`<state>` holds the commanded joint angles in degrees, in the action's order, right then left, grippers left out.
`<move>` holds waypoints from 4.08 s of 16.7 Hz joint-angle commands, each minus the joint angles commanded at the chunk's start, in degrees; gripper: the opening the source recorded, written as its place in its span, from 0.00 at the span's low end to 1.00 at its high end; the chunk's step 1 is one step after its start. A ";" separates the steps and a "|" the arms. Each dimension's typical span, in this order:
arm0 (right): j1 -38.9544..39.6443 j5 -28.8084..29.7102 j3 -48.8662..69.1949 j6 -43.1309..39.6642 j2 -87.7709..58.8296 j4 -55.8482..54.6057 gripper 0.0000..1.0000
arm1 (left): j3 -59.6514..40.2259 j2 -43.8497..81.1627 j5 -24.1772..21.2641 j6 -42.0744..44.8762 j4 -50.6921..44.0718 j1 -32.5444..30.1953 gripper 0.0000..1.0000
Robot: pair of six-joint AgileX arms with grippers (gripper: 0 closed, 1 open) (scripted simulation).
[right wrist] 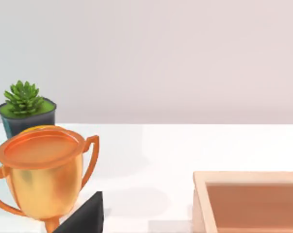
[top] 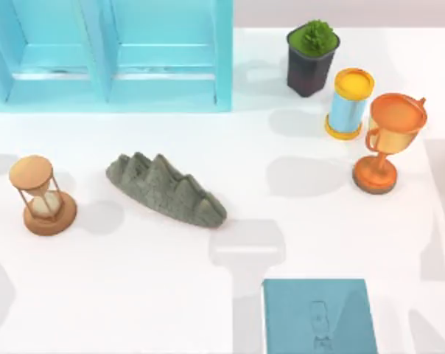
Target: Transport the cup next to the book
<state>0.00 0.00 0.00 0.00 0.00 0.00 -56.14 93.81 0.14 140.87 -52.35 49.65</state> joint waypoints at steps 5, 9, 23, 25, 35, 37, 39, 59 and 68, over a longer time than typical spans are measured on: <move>0.00 0.00 0.00 0.00 0.00 0.00 1.00 | -3.83 -2.48 -0.02 -0.16 -6.33 -0.20 0.00; 0.00 0.00 0.00 0.00 0.00 0.00 1.00 | -3.65 -2.23 -0.03 -0.09 -6.14 -0.11 0.00; 0.00 0.00 0.00 0.00 0.00 0.00 1.00 | -6.15 -6.13 -5.54 -52.91 -11.09 -35.64 0.00; 0.00 0.00 0.00 0.00 0.00 0.00 1.00 | -6.83 -6.11 -6.80 -66.41 -12.39 -44.50 0.00; 0.00 0.00 0.00 0.00 0.00 0.00 1.00 | -13.58 -4.33 -9.79 -142.36 -15.29 -89.13 0.00; 0.00 0.00 0.00 0.00 0.00 0.00 1.00 | -15.11 -3.95 -9.06 -157.36 -15.45 -96.87 0.00; 0.00 0.00 0.00 0.00 0.00 0.00 1.00 | -16.56 -3.53 -7.80 -171.34 -15.62 -103.82 0.00; 0.00 0.00 0.00 0.00 0.00 0.00 1.00 | -17.78 -0.61 1.23 -214.05 -15.17 -123.99 0.00; 0.00 0.00 0.00 0.00 0.00 0.00 1.00 | -6.68 0.59 1.28 -213.55 -2.53 -123.65 0.00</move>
<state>0.00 0.00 0.00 0.00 0.00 0.00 -62.82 94.40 1.41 -72.69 -54.88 -74.01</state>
